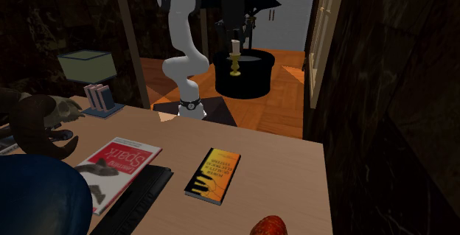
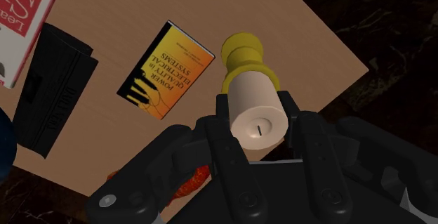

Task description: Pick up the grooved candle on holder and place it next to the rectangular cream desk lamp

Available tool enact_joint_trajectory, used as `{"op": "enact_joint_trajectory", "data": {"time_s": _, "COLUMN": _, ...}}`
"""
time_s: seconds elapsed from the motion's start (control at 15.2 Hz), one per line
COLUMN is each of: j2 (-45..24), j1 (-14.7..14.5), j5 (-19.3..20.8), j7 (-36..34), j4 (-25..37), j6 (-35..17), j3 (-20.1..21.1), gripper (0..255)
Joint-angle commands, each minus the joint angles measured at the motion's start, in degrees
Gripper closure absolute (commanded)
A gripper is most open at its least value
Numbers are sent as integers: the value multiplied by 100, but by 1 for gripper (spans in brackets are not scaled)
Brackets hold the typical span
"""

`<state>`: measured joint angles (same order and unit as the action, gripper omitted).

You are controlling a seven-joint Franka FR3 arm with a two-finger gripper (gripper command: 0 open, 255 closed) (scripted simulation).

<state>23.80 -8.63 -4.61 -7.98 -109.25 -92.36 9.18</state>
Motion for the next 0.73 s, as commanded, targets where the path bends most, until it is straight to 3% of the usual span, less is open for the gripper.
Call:
{"op": "enact_joint_trajectory", "data": {"time_s": 0.0, "j2": -61, "j1": 7, "j5": 11, "j7": -2, "j4": 233, "j6": 175, "j3": -8, "gripper": 255}}
{"op": "enact_joint_trajectory", "data": {"time_s": 0.66, "j2": -425, "j1": 27, "j5": 60, "j7": -58, "j4": 1387, "j6": 966, "j3": -2, "gripper": 255}}
